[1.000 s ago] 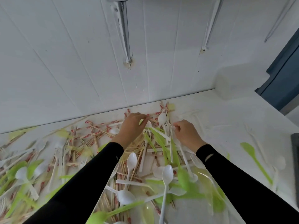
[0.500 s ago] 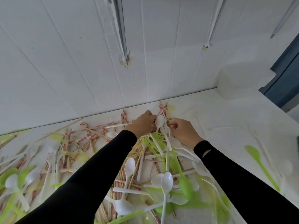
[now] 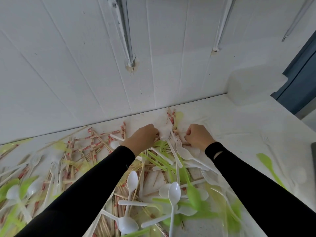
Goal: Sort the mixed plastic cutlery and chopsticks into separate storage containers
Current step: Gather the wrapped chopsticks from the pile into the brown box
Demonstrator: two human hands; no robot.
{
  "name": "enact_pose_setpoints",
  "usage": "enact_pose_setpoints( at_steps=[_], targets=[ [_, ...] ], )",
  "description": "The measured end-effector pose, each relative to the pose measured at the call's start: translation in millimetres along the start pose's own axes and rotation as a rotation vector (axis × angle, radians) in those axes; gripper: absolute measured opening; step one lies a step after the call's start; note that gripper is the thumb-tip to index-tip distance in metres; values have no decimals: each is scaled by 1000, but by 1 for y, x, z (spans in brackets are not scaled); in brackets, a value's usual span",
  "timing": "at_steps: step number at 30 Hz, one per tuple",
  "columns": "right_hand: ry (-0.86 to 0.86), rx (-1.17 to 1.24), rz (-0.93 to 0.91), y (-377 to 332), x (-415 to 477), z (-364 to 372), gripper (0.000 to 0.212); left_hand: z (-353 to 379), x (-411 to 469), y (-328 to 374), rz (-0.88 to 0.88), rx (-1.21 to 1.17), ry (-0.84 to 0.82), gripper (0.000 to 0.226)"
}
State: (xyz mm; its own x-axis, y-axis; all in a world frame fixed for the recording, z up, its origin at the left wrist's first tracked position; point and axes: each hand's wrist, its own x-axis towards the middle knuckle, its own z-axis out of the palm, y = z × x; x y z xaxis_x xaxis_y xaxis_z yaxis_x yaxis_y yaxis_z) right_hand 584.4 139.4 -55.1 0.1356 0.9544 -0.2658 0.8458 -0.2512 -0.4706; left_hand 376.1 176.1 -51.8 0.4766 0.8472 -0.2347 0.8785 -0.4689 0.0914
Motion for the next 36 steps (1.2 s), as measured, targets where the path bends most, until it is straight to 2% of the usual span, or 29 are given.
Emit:
enact_pose_setpoints(
  at_steps=[3, 6, 8, 9, 11, 12, 15, 16, 17, 19, 21, 23, 27, 30, 32, 34, 36],
  targets=[
    [88, 20, -53, -4, -6, -4, 12, -7, -13, -7, -6, 45, 108, 36],
    [185, 313, -133, -24, -19, -6, 24, -24, -22, -18, 5, 182, 251, 43],
    [49, 550, -144, -42, -32, -7, 44, -33, -28, -24, 11, 237, 323, 47],
    [-38, 575, -160, -46, -36, -4, 59, -36, -30, -25, 21, 260, 341, 49],
    [-132, 451, -220, -51, -44, 6, 78, -40, -41, -23, 20, 340, 346, 44],
    [-132, 357, -242, -50, -48, 12, 75, -41, -49, -20, 3, 391, 331, 39],
    [-27, 77, -279, -43, -55, 27, 35, -36, -76, -12, -84, 429, 209, 26],
    [-13, 49, -278, -39, -58, 29, 34, -33, -85, -12, -112, 413, 160, 25],
    [-14, 51, -268, -35, -64, 30, 43, -27, -93, -15, -145, 388, 128, 25],
    [-9, 67, -229, -23, -71, 28, 52, -19, -105, -25, -219, 271, 166, 28],
    [10, 89, -194, -11, -80, 24, 44, -12, -118, -37, -271, 159, 244, 41],
    [27, 104, -169, 3, -86, 20, 39, -8, -126, -44, -257, 155, 242, 50],
    [42, 142, -108, 32, -90, 12, 43, -9, -135, -48, -249, 72, 209, 34],
    [63, 108, -43, 46, -90, 5, 48, -14, -134, -41, -207, -246, 279, 20],
    [186, 29, -20, 46, -92, 1, 47, -21, -131, -29, -130, -497, 361, 12],
    [336, 57, -123, 38, -93, 0, 38, -29, -127, -14, -77, -761, 436, 19],
    [352, 175, -263, 26, -93, 2, 30, -34, -122, -2, -60, -1027, 512, 30]
  ],
)
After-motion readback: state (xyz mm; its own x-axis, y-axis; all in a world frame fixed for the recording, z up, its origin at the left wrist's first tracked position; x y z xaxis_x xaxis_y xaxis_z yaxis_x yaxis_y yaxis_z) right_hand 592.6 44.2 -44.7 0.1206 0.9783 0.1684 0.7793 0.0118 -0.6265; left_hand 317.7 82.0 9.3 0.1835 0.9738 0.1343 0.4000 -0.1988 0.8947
